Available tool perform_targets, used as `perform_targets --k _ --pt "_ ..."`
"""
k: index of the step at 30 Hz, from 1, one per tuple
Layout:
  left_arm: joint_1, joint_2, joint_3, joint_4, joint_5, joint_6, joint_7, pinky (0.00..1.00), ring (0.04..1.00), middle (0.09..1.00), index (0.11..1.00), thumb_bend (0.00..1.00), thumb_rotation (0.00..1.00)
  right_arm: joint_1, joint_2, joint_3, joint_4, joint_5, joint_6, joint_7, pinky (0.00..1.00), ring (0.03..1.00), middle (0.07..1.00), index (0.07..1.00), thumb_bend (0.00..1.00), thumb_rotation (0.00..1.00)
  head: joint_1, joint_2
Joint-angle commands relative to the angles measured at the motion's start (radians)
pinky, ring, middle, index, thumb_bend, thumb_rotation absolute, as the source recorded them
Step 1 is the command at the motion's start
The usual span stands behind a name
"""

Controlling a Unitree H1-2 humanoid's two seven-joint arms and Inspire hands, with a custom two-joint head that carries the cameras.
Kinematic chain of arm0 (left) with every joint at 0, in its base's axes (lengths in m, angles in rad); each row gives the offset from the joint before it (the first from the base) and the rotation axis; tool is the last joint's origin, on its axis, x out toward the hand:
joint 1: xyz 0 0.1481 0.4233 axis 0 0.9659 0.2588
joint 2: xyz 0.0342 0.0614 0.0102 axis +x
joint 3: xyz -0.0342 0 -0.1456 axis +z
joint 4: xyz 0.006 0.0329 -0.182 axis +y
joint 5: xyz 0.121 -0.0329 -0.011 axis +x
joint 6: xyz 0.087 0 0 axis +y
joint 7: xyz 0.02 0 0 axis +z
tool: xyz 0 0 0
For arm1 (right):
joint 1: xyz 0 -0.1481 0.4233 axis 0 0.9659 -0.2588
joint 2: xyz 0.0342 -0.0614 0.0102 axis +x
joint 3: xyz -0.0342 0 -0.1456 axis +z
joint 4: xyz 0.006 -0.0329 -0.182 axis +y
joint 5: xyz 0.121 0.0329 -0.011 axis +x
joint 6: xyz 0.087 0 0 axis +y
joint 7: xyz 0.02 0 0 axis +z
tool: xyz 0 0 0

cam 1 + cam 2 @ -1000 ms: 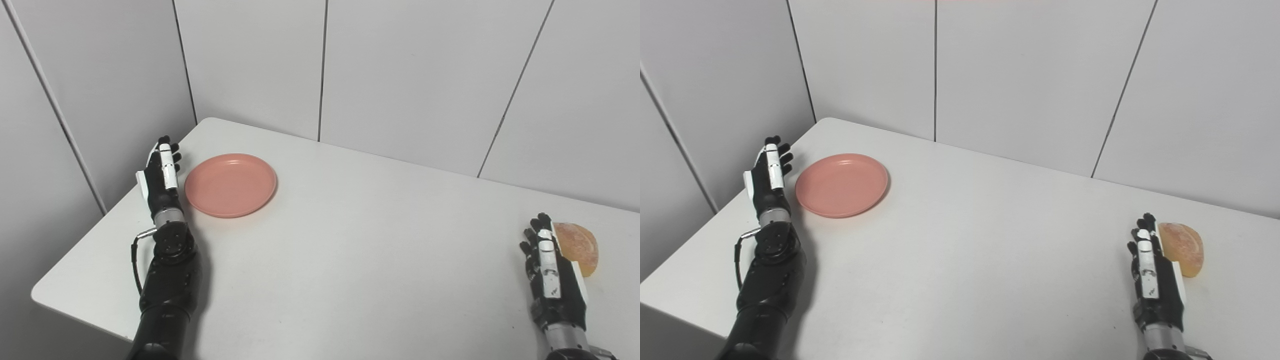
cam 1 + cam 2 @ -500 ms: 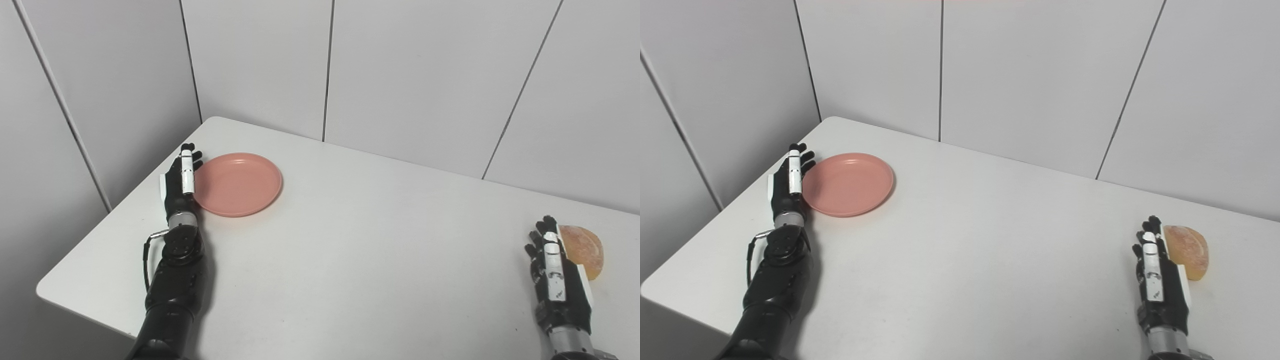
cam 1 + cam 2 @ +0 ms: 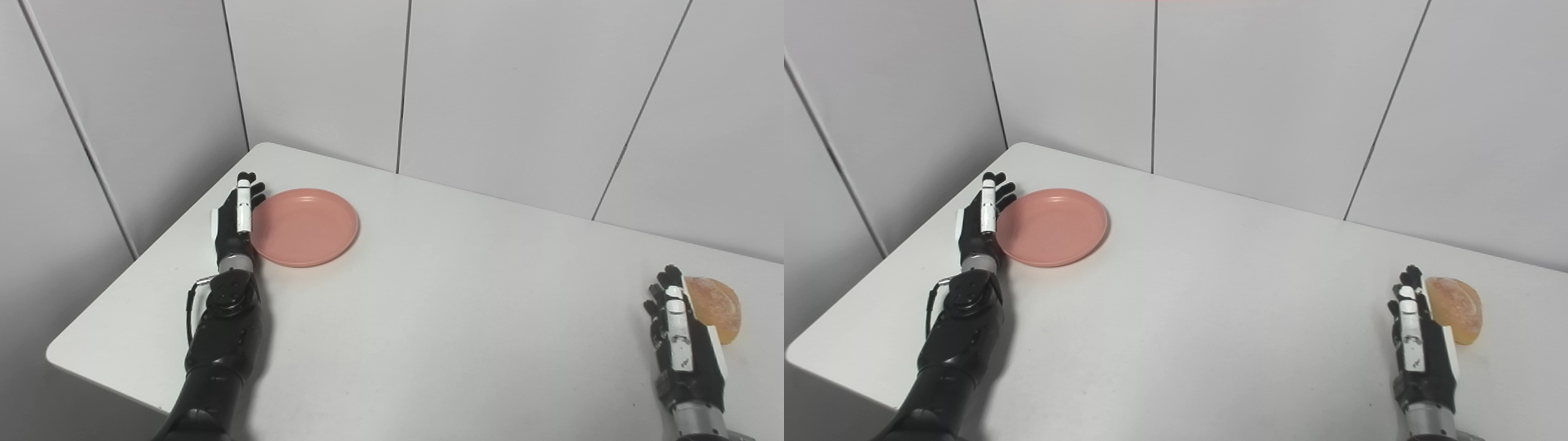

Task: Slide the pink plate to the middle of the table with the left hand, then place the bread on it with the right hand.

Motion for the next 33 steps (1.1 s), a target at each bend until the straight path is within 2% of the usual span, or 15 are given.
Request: perform_targets --k 1,11,21,26,33 --pt "-0.049 -0.012 -0.019 -0.019 -0.011 0.017 -0.034 0.83 0.827 0.813 0.801 0.56 1.0 -0.009 0.005 -0.004 -0.022 0.004 -0.024 -0.006 1.0 1.0 0.997 0.983 0.62 0.91 0.001 0.001" --pt "-0.065 -0.056 -0.052 -0.02 -0.017 0.024 -0.041 0.83 0.825 0.812 0.805 0.55 1.0 -0.009 0.005 0.002 -0.029 -0.002 -0.018 -0.008 1.0 1.0 1.0 0.992 0.61 0.91 -0.001 0.004" --pt "-0.065 -0.086 -0.13 -0.035 0.045 0.028 -0.049 0.83 0.829 0.819 0.807 0.51 1.0 -0.011 0.002 0.003 -0.022 0.003 -0.027 -0.003 1.0 1.0 1.0 0.996 0.59 0.92 -0.002 0.006" --pt "-0.069 -0.094 -0.161 -0.036 0.049 0.033 -0.071 0.84 0.855 0.84 0.821 0.55 1.0 -0.013 0.001 0.003 -0.014 0.006 -0.032 -0.001 1.0 1.0 1.0 0.995 0.59 0.92 -0.006 0.003" --pt "-0.073 -0.125 -0.213 -0.051 0.075 0.048 -0.081 0.82 0.836 0.822 0.807 0.52 1.0 -0.018 0.005 0.001 0.0 0.004 -0.041 -0.006 1.0 1.0 1.0 0.995 0.59 0.89 -0.018 0.004"
